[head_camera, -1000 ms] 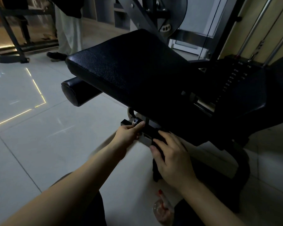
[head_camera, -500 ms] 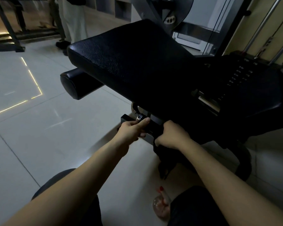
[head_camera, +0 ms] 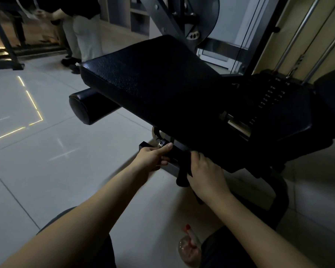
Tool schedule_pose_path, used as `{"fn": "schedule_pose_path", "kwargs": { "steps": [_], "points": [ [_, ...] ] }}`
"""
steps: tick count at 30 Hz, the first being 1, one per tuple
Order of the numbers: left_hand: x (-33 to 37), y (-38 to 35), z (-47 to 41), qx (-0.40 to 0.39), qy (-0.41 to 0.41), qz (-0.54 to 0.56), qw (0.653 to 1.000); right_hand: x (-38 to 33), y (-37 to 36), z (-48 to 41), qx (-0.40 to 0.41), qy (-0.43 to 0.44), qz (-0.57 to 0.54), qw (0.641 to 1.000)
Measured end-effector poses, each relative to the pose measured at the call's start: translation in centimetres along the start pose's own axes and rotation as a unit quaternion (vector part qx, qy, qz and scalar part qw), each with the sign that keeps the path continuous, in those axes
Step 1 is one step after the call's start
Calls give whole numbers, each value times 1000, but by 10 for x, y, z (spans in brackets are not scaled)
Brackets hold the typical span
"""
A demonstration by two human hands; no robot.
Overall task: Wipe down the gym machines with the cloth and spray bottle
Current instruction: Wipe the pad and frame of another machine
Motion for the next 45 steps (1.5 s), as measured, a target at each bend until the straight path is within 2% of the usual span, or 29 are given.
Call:
{"fn": "schedule_pose_path", "kwargs": {
  "steps": [2,5,9,12,17,19,22,25,28,30,32,34,36,38,40,42,45],
  "points": [
    [-2,-1,-2,-14,-2,0,1000,13,1,12,-12,2,-21,1000],
    [-3,-1,-3,-21,-2,10,1000,31,-3,16,-79,-23,-110,990],
    [-4,-1,-5,-19,2,5,1000,34,-9,0,-113,-37,-107,987],
    [-6,-3,-6,-36,9,6,999,37,-8,-7,-104,-95,-113,984],
    [-6,-3,-9,-57,20,0,998,41,-11,-4,-99,-219,-186,953],
    [-7,-3,-10,-51,15,0,999,34,-8,2,-64,-176,-173,967],
    [-9,-2,-12,-49,6,-12,999,23,-5,3,-62,-94,-154,982],
    [-16,-1,-5,-46,23,-20,998,21,9,-5,-9,-100,-113,988],
    [-35,2,8,-48,34,1,998,19,27,-4,58,-143,-168,974],
    [-46,12,11,-42,30,8,999,11,40,-6,90,-135,-225,961],
    [-52,24,12,-30,25,13,999,-3,47,-17,97,-117,-277,949],
    [-48,31,14,-18,20,23,999,-20,40,-34,70,-115,-306,943],
    [-40,31,17,-24,8,42,999,-42,27,-50,20,-107,-256,960],
    [-33,25,22,-55,-5,29,998,-65,11,-60,-23,-75,-126,989],
    [-36,22,23,-69,-9,-28,997,-77,1,-63,-27,-45,-7,999],
    [-41,29,21,-24,4,-55,998,-78,0,-65,-5,-15,64,998],
    [-41,35,16,33,19,38,999,-78,2,-76,21,32,67,997]
  ]
}}
Point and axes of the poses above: each hand's wrist, its own z-axis away from the middle knuckle, its own y-axis out of the back of the hand, x = y × z, the point moved 10 cm from there along -z, towards the middle knuckle, and after that the axes turned 6 degrees about x, right-handed, at the moved point
